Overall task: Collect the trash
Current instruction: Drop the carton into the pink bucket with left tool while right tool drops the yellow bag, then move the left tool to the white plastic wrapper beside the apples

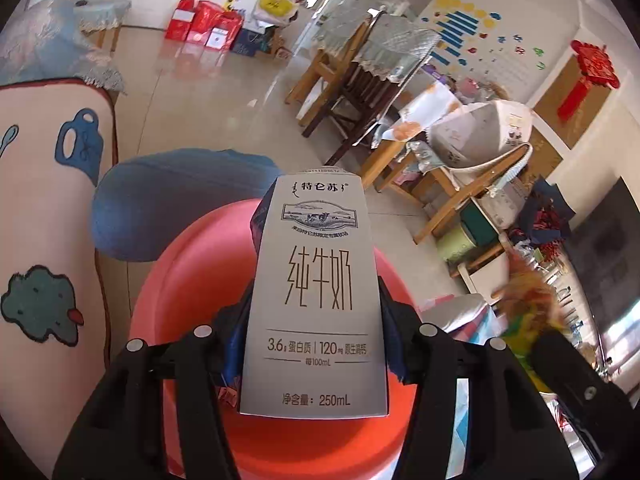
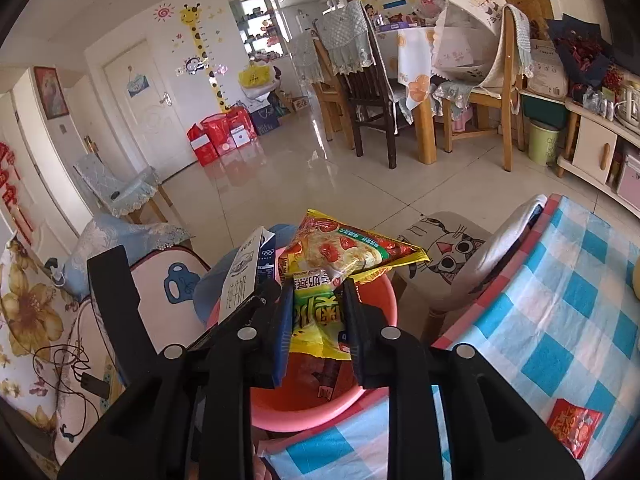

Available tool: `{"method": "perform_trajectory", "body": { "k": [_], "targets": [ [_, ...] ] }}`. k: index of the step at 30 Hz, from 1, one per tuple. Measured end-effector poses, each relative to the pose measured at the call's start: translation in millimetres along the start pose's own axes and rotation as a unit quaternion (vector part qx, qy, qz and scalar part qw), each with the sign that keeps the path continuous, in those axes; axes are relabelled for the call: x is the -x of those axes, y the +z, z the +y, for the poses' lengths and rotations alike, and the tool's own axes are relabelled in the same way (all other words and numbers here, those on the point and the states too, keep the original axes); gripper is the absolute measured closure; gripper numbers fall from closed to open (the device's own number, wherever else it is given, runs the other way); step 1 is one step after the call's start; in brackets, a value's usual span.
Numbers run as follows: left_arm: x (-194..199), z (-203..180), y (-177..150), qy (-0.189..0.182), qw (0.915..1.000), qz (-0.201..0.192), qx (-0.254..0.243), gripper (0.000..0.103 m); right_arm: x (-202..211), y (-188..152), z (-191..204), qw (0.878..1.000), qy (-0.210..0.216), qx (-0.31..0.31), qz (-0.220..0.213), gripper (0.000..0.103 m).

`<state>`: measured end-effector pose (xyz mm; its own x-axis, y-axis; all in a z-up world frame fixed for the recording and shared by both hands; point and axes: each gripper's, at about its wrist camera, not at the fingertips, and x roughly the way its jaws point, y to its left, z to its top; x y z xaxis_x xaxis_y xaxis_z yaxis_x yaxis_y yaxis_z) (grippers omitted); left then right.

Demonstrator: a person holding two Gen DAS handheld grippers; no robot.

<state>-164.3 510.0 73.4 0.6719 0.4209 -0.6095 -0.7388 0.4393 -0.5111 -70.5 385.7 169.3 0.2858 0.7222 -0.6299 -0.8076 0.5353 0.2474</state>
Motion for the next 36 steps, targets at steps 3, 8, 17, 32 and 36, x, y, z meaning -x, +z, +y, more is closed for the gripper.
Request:
{"method": "perform_trajectory", "body": {
  "k": [3,8,17,32,36],
  "targets": [
    [-4.9,1.3,4.4,0.006,1.0000,0.001,0.004,0.024,-5.1,-1.1,-2.2,1.000,-0.012,-0.008,-0.005,0.049],
    [-2.3,-0.3,5.7,0.010,0.9996,-0.020,-0.020,0.016,16.9,-15.3,-17.9,0.998,-0.054,-0.012,-0.028,0.022],
    [11.2,-26.4,-18.2,-0.065,0.9918,-0.086,-0.069,0.010,76.3,-58.0,-49.6,0.985,-0.168,0.014,-0.026,0.014],
    [35.9,-117.2,-88.8,-0.181,0.9476,-0.041,-0.260,0.006,167.5,-102.9,-90.6,0.965,-0.253,0.012,-0.064,0.008],
    [33.7,-129.5,-105.8,-0.175,0.9400,-0.014,-0.293,0.006,183.9,-113.3,-107.3,0.963,-0.257,-0.011,-0.074,0.008]
  ]
}}
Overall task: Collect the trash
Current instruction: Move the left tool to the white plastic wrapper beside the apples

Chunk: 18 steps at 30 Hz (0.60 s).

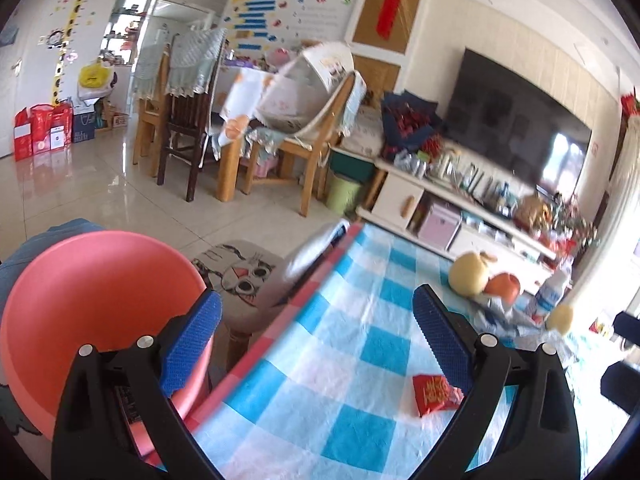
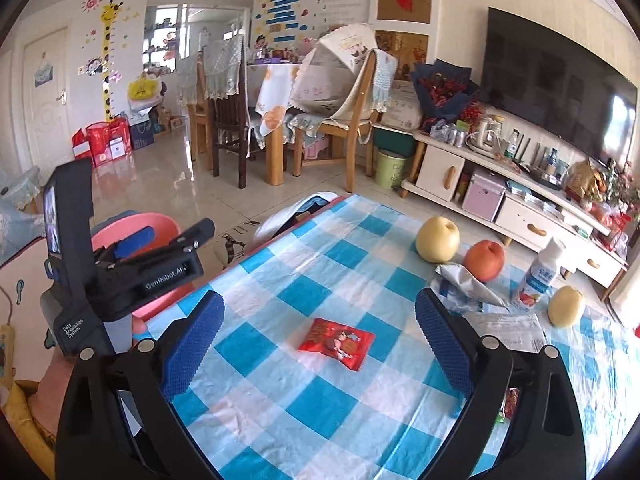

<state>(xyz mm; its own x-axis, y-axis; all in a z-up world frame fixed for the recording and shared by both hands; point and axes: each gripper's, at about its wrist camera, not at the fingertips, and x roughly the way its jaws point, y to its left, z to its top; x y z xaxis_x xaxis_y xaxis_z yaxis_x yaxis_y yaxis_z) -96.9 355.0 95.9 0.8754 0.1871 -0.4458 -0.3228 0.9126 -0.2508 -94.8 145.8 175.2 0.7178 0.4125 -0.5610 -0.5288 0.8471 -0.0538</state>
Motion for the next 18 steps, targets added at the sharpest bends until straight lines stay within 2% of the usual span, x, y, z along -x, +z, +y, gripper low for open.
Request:
{"method": "perform_trajectory", "body": {
  "k": [11,18],
  "targets": [
    [-3.8,-50.4,-22.4,-0.053,0.9957,0.011,-0.076,0.006,27.8,-19.1,-92.0,0.995,-0.047,-0.091,-0.016,0.008],
    [-11.4,-83.8,-42.6,-0.072,0.9898,0.040,-0.116,0.006,46.6,-36.5,-163.6,0.981,-0.095,-0.169,-0.017,0.008]
  ]
}}
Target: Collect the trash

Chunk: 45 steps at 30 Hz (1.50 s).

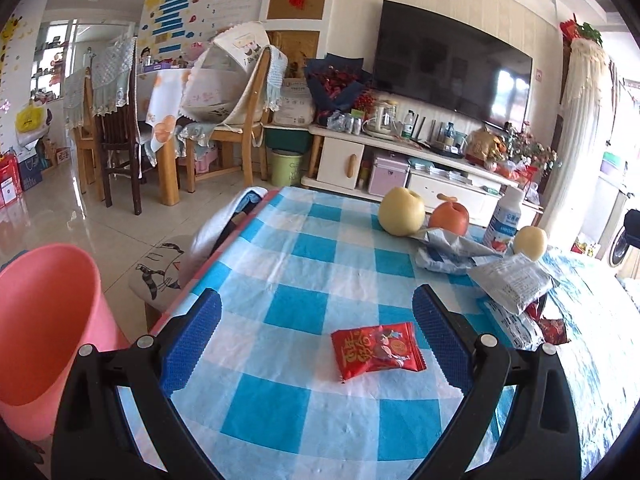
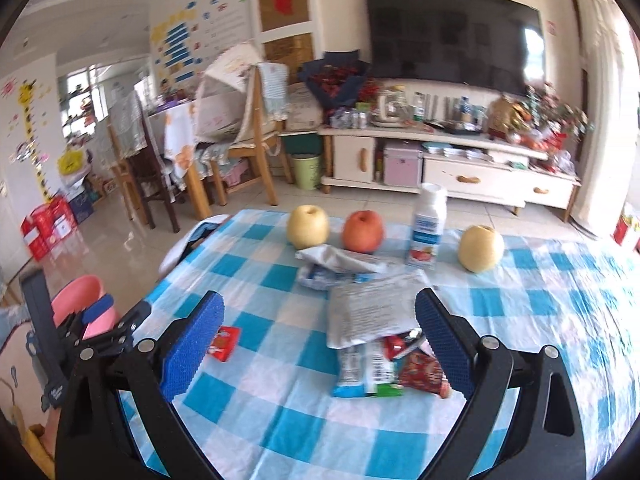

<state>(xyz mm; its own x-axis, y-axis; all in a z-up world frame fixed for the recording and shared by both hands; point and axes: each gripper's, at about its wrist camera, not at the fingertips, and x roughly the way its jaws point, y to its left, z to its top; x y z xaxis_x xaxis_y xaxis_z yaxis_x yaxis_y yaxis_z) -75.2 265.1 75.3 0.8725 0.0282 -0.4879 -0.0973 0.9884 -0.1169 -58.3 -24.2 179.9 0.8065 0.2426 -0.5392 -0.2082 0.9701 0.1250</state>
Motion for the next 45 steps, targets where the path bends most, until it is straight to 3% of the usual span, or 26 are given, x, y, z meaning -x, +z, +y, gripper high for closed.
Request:
{"method": "perform_trajectory", "body": {
  "k": [5,11,17,22,23,26,27,31,37,45],
  "targets": [
    [-11.9,-20.0,-3.5,-0.023,0.9992,0.033,0.005,0.006,-0.7,8.4,-56.8,0.997,-0.043,-0.062,0.000,0.008],
    [-26.2,-57.9,11.6,-0.060,0.9969,0.051,0.009,0.006,-8.4,12.1,-97.5,0.993,-0.092,-0.070,-0.002,0.008],
    [-61.6,-104.8,43.3,-0.083,0.9946,0.061,0.013,0.006,-27.5,7.8,-124.0,0.990,-0.082,-0.117,0.019,0.008],
    [-109.7,-150.4,72.0,-0.081,0.9942,0.071,-0.002,0.006,-39.6,1.6,-128.6,0.988,-0.075,-0.129,0.038,0.008],
    [-120.4,-159.7,75.1,-0.075,0.9942,0.077,-0.013,0.008,-41.8,0.1,-128.4,0.988,-0.078,-0.123,0.041,0.008],
    [-154.0,-183.0,81.7,-0.051,0.9931,0.096,-0.043,0.033,-47.1,-3.4,-129.4,0.989,-0.082,-0.111,0.050,0.008],
    [-166.3,-188.5,83.6,-0.044,0.9922,0.106,-0.049,0.035,-48.7,-4.4,-130.4,0.989,-0.082,-0.110,0.053,0.008],
    [-208.2,-201.2,87.1,-0.026,0.9883,0.139,-0.058,0.039,-56.4,-8.5,-135.3,0.988,-0.075,-0.118,0.067,0.008],
    [-248.4,-212.4,73.6,0.006,0.9751,0.196,-0.104,0.056,-64.7,-13.2,-135.3,0.987,-0.065,-0.121,0.086,0.008],
    [-230.7,-210.5,56.3,-0.004,0.9663,0.213,-0.144,0.058,-66.7,-13.4,-137.9,0.985,-0.068,-0.125,0.094,0.008]
  ]
}}
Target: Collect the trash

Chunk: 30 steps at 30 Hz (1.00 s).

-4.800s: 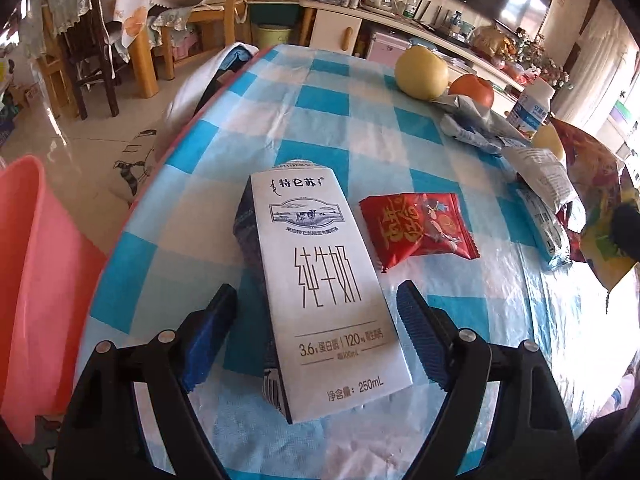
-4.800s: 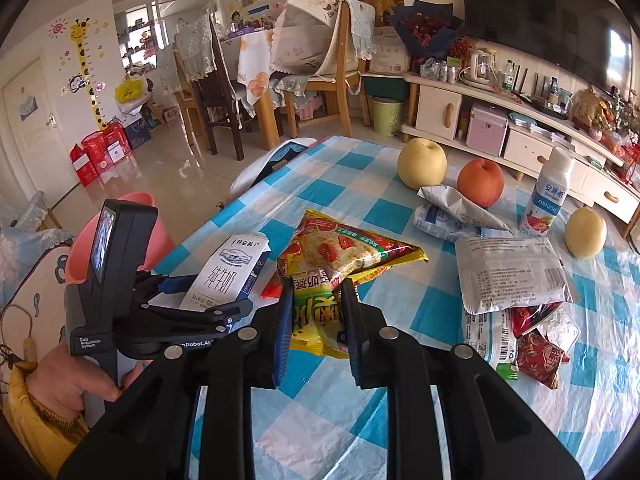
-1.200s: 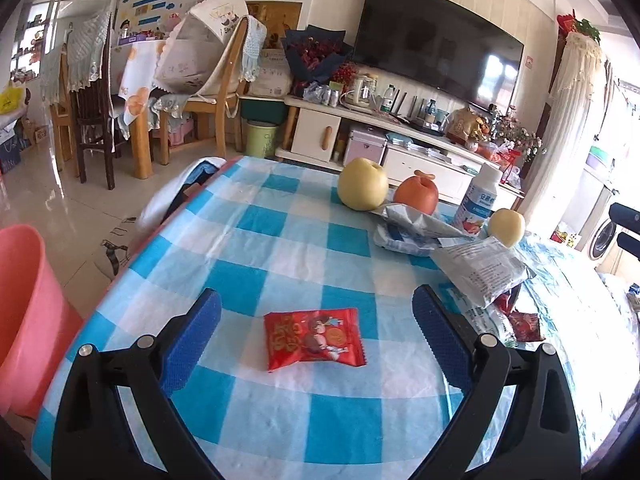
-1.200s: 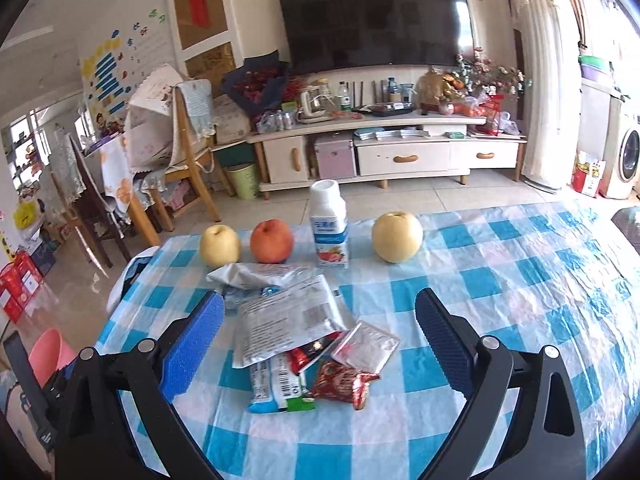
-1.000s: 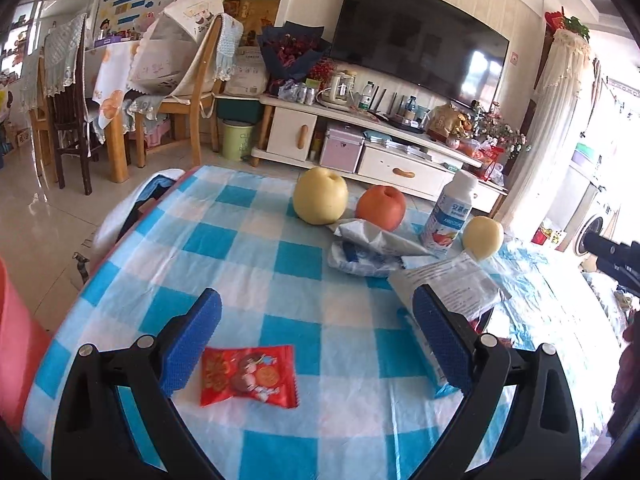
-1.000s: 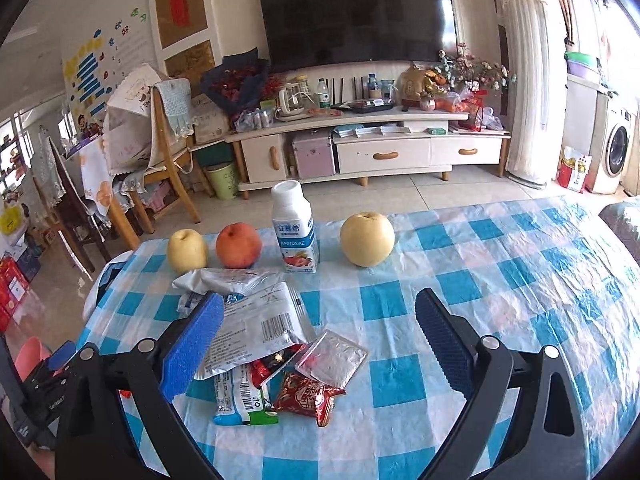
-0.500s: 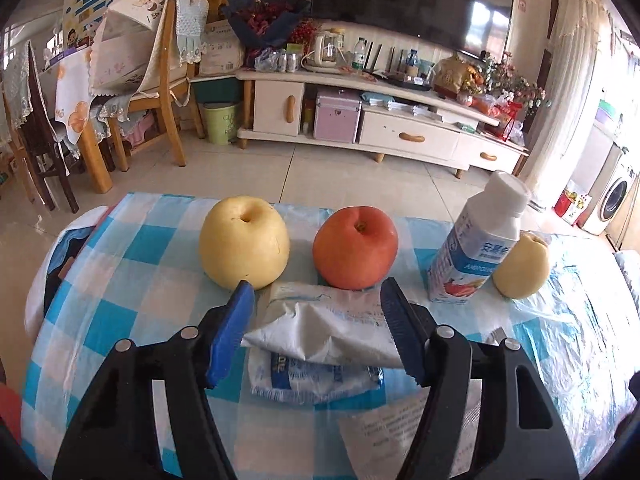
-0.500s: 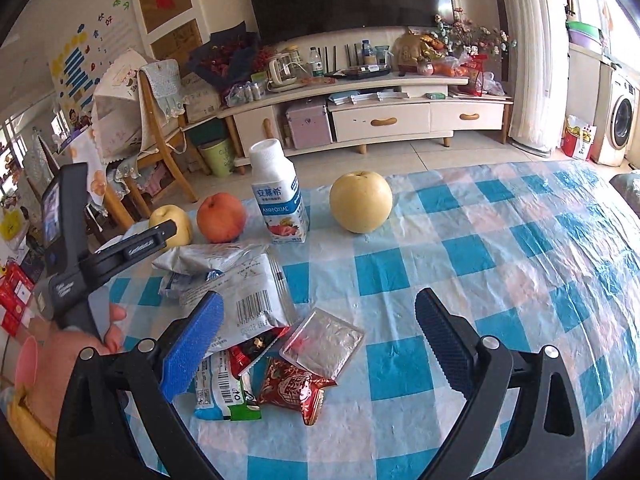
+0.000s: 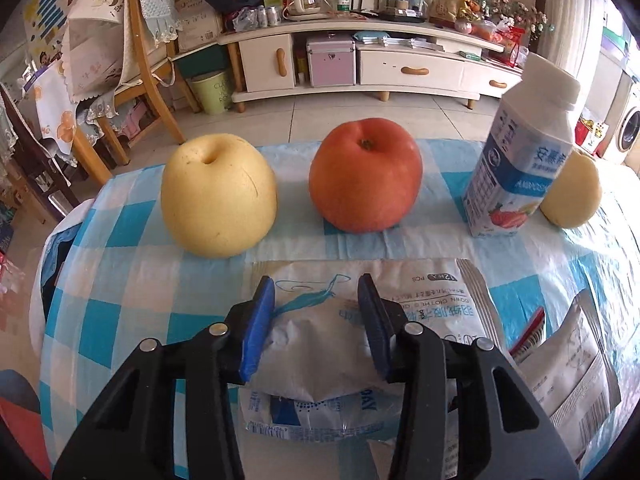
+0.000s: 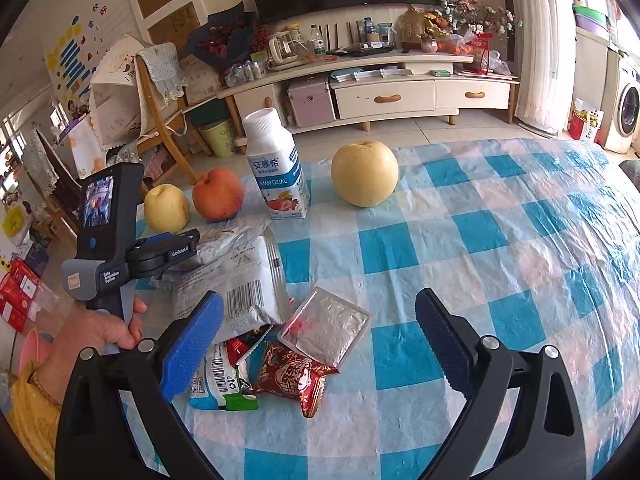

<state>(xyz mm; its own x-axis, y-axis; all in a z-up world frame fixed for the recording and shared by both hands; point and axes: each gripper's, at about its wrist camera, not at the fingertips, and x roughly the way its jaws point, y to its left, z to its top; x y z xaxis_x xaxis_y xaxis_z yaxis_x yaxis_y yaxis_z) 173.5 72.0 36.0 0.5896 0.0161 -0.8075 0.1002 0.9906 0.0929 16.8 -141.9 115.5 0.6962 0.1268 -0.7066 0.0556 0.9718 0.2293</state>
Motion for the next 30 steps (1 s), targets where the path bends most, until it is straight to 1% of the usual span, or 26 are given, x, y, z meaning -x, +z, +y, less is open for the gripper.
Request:
{"method": "perform_trajectory", "body": {
  "k": [4,9,11,15,18,20,21,23,25,27,28,29,30],
  "targets": [
    [17.8,-6.9,-21.2,-0.018,0.9996,0.006,-0.022,0.059,3.6,3.2,-4.8,1.000,0.000,-0.009,-0.004,0.008],
    [45.2,-8.3,-58.6,-0.047,0.9983,0.006,-0.034,0.060,-3.6,0.2,-8.8,1.000,0.002,-0.016,0.021,0.008],
    [57.6,-8.1,-75.3,-0.057,0.9977,0.005,-0.035,0.060,-9.0,-2.6,-7.6,0.999,0.005,-0.012,0.036,0.008],
    [76.4,-7.9,-101.9,-0.074,0.9965,0.011,-0.038,0.061,-14.1,-8.3,-1.8,0.999,0.010,0.002,0.051,0.008],
    [88.9,-7.1,-119.6,-0.092,0.9951,0.016,-0.033,0.061,-18.8,-12.7,3.3,0.998,0.019,0.014,0.061,0.008],
    [97.2,-5.9,-133.0,-0.102,0.9941,0.017,-0.030,0.061,-25.5,-16.7,7.7,0.996,0.023,0.026,0.079,0.008],
    [100.4,-1.9,-135.1,-0.111,0.9934,0.014,-0.024,0.061,-28.6,-19.0,10.0,0.996,0.021,0.032,0.085,0.008],
    [111.1,12.8,-142.4,-0.128,0.9918,0.003,0.004,0.061,-35.3,-24.7,13.6,0.994,0.018,0.044,0.097,0.008],
    [125.7,33.9,-148.1,-0.131,0.9906,-0.020,0.036,0.058,-40.9,-30.0,16.1,0.993,0.016,0.053,0.109,0.008],
    [140.6,59.5,-155.3,-0.116,0.9900,-0.048,0.065,0.047,-42.7,-33.2,18.9,0.992,0.013,0.064,0.111,0.008],
    [147.4,73.2,-158.8,-0.104,0.9897,-0.064,0.075,0.045,-43.3,-34.2,21.0,0.991,0.010,0.072,0.110,0.008],
    [153.1,87.1,-161.9,-0.094,0.9889,-0.079,0.083,0.041,-44.0,-35.0,23.1,0.991,0.008,0.080,0.109,0.008],
    [155.8,102.5,-165.8,-0.087,0.9881,-0.089,0.090,0.034,-44.5,-35.5,25.3,0.990,0.008,0.088,0.109,0.008]
  ]
}}
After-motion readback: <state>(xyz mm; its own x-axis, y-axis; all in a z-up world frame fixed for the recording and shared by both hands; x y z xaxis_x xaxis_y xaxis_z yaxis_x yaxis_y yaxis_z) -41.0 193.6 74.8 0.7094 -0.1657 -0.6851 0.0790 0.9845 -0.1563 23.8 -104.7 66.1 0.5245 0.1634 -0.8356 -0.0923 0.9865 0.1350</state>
